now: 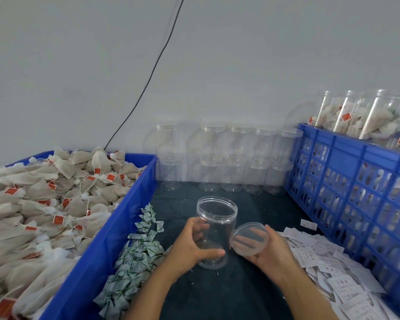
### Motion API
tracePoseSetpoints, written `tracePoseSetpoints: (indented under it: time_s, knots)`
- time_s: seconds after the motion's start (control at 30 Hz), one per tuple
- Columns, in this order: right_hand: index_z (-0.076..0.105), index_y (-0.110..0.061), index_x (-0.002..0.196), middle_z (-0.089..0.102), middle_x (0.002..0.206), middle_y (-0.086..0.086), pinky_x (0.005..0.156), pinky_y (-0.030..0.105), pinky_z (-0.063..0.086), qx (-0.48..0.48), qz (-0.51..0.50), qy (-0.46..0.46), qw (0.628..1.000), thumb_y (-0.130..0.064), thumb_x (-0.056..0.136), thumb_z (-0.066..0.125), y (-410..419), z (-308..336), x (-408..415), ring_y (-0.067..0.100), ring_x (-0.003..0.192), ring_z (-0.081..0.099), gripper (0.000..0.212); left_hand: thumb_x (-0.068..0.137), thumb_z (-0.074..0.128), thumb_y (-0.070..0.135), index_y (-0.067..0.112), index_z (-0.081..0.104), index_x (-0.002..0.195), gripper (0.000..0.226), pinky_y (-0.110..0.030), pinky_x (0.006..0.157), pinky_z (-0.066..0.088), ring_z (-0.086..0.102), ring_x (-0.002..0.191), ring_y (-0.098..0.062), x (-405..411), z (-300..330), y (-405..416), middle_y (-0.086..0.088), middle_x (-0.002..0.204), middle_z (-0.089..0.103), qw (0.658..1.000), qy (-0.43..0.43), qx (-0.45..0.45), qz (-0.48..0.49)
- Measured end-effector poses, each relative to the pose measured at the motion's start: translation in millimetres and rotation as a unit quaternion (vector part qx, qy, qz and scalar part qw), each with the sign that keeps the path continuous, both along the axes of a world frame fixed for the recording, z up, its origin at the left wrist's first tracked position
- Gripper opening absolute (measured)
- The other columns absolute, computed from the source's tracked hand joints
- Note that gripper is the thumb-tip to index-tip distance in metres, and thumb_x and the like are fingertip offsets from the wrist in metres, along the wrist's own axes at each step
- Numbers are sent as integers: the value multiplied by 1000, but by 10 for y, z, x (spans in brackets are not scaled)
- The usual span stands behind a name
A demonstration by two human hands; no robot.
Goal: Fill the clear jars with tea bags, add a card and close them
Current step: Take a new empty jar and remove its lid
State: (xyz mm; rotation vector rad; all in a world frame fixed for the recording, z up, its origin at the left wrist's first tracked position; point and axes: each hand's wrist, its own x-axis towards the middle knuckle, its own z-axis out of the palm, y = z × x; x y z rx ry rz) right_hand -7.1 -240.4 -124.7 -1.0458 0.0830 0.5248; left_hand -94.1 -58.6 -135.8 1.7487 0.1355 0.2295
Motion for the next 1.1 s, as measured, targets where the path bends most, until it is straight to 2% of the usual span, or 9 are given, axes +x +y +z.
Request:
tracePoseSetpoints:
  time_s: [0.1,0.2,0.33,0.47,0.53,0.63,0.77,0.9,1.1]
  knots:
    - [43,2,128,58,113,35,79,44,52,-62,-27,-34,997,-12,102,42,25,-40,-3,43,95,62,30,64,87,3,31,45,115,72,-3,85,42,53,104,20,32,-53,11,24,118,54,1000,-22,7,-14]
    - [49,-1,121,62,107,26,75,37,54,-159,-51,-97,981,-1,99,43,52,-48,-22,36,92,66,23,65,88,6,35,45,114,72,0,78,41,51,99,27,46,-79,42,33,109,57,999,-23,9,-21]
    - [58,-8,118,64,106,14,77,34,52,-348,-59,-246,903,-2,95,44,68,-72,-26,27,94,64,28,67,88,13,39,40,116,72,2,78,38,47,97,32,23,-55,45,33,114,50,999,-2,37,-22]
    - [61,-4,113,61,108,16,82,34,47,-485,-35,-334,808,-2,93,48,32,-123,-22,29,98,58,24,74,81,5,36,19,132,90,-8,96,37,44,117,9,-72,28,59,25,126,42,998,46,28,-14]
    - [60,-3,119,59,113,18,86,34,47,-516,-25,-335,788,-3,91,49,38,-133,-4,32,103,58,29,80,69,-7,37,6,135,95,-10,90,44,38,124,-3,-140,100,78,22,124,42,998,62,10,-29]
    - [60,-16,125,58,126,10,93,34,44,-599,-8,-324,733,-13,93,47,51,-24,25,28,113,56,34,85,52,-14,31,20,137,76,-15,77,49,49,117,-9,-211,253,119,5,131,48,997,76,-12,25]
    - [65,-17,116,60,123,10,93,42,44,-539,-80,-340,766,-8,94,46,127,376,13,29,108,55,30,90,48,-6,17,54,119,38,-31,97,47,55,109,-13,-212,496,212,0,124,58,979,59,-12,197]
    - [66,-17,102,65,106,5,75,34,43,-437,-169,-424,775,-6,95,46,341,927,-171,18,87,55,24,92,51,5,23,61,96,21,-25,76,48,57,84,-8,-178,825,244,4,98,64,954,15,-32,297]
    - [65,-21,81,69,85,-1,77,39,53,-310,-48,-487,815,-1,90,45,1124,1512,-504,21,82,65,30,92,48,13,18,63,90,17,-41,84,54,66,95,-26,-220,1444,454,-7,100,70,941,-8,53,334]
